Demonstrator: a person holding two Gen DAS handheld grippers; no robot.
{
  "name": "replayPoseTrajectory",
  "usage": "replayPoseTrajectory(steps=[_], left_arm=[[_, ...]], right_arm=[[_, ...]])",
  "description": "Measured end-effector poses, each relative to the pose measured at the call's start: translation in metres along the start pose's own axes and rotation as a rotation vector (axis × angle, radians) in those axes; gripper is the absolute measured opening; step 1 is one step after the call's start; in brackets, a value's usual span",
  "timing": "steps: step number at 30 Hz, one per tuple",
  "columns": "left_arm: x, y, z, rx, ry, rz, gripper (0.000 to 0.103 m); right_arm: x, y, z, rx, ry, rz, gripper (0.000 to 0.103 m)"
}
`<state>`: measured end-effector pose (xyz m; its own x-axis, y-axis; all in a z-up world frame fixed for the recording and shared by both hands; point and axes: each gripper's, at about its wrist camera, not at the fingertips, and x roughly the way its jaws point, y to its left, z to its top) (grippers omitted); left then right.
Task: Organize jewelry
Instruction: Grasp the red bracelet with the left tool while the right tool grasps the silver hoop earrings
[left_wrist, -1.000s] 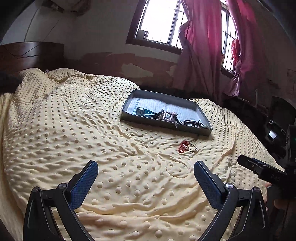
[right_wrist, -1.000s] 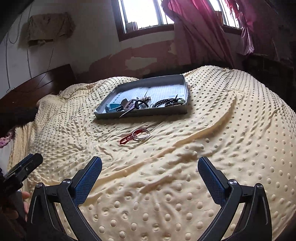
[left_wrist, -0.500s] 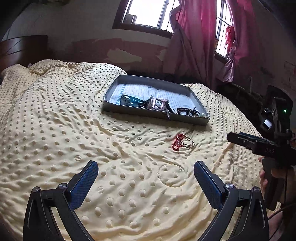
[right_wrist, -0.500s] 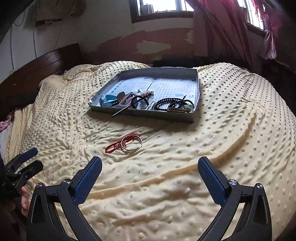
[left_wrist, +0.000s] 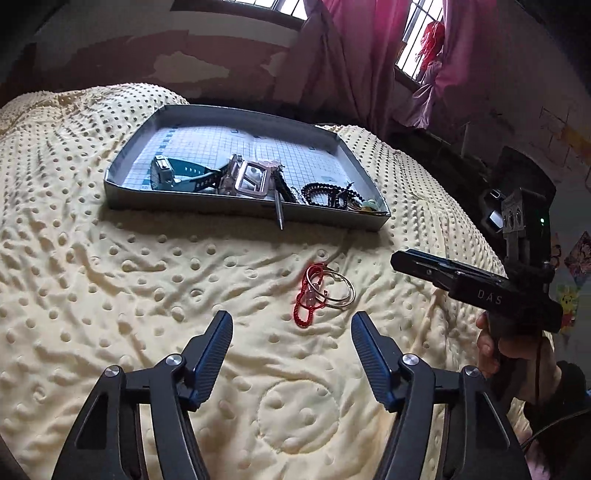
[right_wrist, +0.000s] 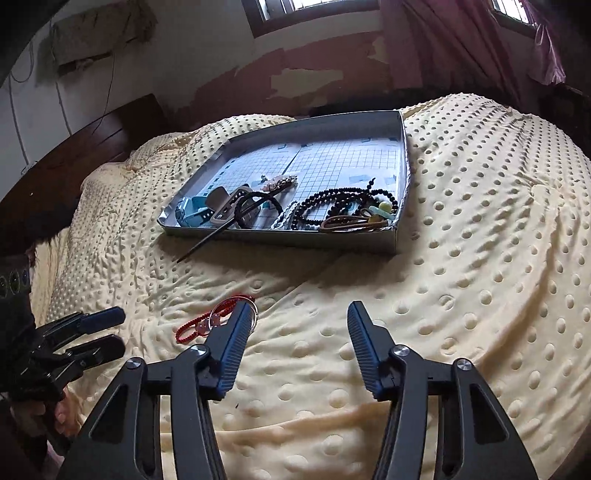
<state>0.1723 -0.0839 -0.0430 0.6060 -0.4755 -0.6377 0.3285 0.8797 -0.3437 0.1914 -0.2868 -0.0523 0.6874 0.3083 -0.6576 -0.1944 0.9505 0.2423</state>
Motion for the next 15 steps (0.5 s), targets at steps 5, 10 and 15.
replayPoseTrajectory(steps=[5, 10, 15], left_arm=[[0.026, -0.001, 0.007, -0.018, 0.067, -0.028, 0.052], [0.042, -0.002, 0.009, -0.027, 0.096, -0.034, 0.047], [0.05, -0.005, 0.007, -0.01, 0.102, -0.011, 0.044]], right_arm=[[0.009, 0.004, -0.007, -0.023, 0.026, 0.022, 0.034], [0.013, 0.002, -0.009, -0.009, 0.034, 0.034, 0.033], [0.017, 0.006, -0.011, -0.017, 0.044, 0.034, 0.033]])
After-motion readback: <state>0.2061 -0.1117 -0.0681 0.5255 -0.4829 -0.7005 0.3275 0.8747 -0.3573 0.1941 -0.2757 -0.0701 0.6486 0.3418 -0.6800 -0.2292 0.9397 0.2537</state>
